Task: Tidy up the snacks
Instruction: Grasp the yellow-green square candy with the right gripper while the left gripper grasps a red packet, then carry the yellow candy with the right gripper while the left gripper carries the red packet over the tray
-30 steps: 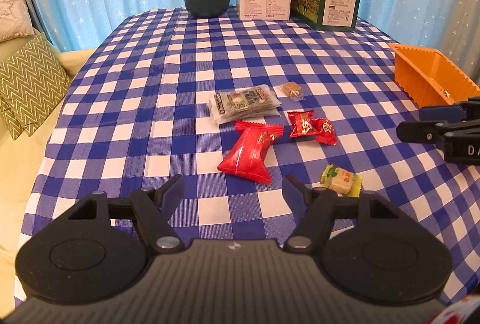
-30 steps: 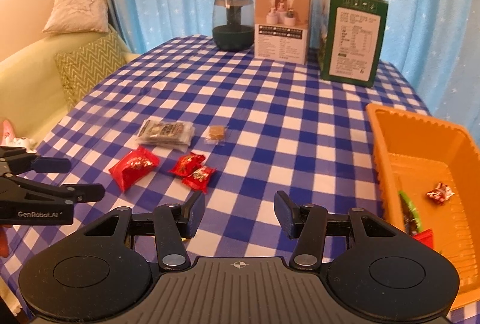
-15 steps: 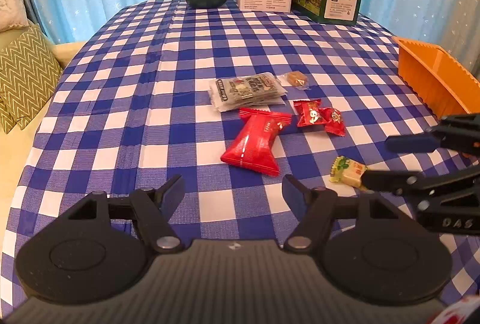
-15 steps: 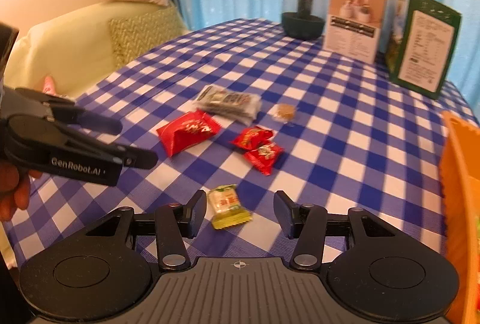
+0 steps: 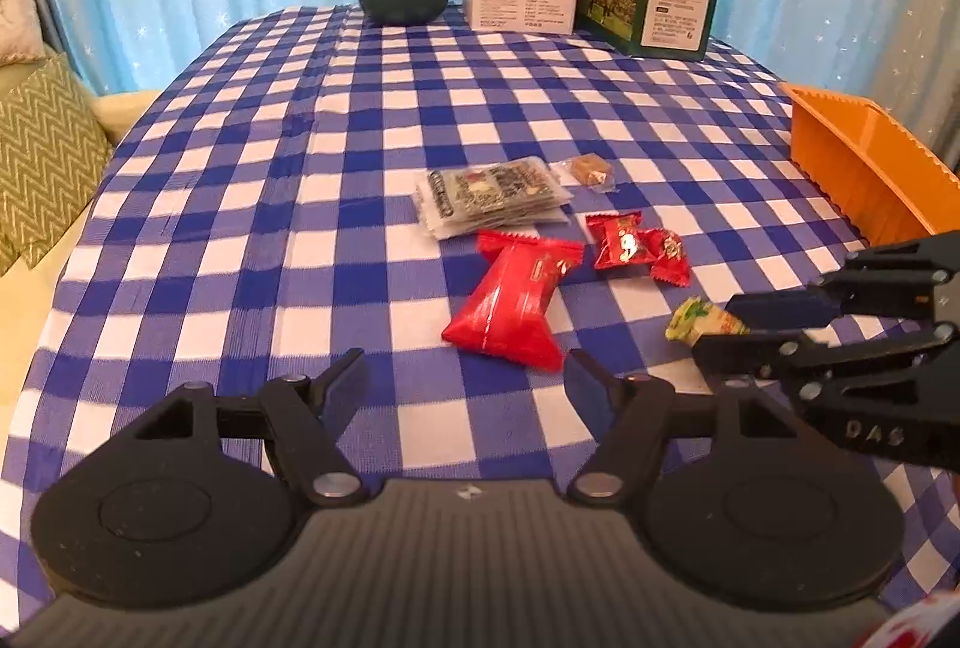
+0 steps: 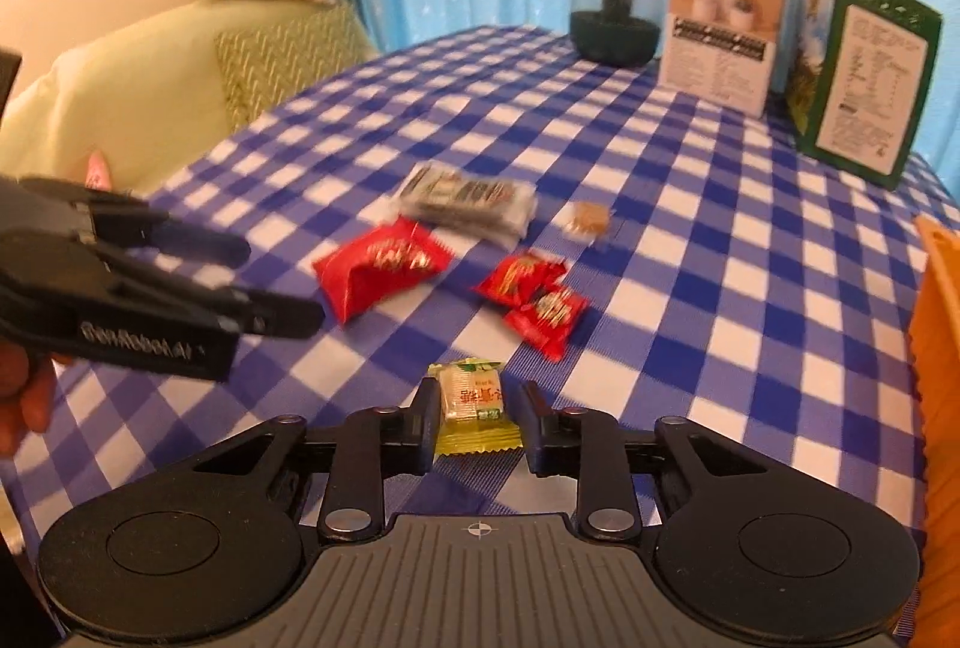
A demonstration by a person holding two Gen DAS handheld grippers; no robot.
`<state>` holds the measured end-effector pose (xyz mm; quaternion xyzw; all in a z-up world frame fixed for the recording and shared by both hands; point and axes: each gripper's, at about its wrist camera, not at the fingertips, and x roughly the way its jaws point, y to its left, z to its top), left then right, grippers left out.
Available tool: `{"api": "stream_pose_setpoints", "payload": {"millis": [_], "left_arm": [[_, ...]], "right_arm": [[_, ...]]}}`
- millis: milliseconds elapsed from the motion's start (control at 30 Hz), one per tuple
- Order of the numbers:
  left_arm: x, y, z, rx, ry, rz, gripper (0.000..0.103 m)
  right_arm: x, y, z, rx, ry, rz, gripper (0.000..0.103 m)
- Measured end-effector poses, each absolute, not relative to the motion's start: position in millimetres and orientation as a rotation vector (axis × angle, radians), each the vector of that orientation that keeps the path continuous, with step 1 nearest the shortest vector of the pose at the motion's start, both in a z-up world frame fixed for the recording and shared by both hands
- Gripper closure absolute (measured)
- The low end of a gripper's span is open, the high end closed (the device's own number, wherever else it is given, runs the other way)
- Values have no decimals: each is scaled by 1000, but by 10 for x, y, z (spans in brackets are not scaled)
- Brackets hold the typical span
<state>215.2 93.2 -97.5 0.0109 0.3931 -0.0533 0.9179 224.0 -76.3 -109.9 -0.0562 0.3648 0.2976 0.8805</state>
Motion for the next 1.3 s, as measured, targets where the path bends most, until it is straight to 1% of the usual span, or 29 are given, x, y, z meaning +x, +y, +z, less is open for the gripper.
{"api": "stream_pose_setpoints", "payload": {"millis": [133,267,400,467,533,767,1033,1300], "left_arm": [[2246,867,-985,49,790,-137,36],[2378,803,-999,77,783,-157,44],[2526,762,-1028,70,789,-179,48],[2586,736,-1044,76,798,-187,57],[2627,710,-1065,88,811,-193,63],[2628,637,-1117,112,846,-191,78],[2498,504,-985,136,834,-198,79],[2441,239,-702,104,788,-249,79]], "right_arm": [[2281,-851,-1035,-75,757,582,75],[2319,-925,-1027,-53,767,562,75],[2336,-981,-1012,-45,769,541,75],[2346,-1014,-1005,-42,768,534,75],[2364,-1041,-1009,-39,768,526,75],[2379,-1115,-1008,-23,772,500,75],[2383,-1194,-894,18,745,474,75],[2350,-1377,-731,73,716,427,75]]}}
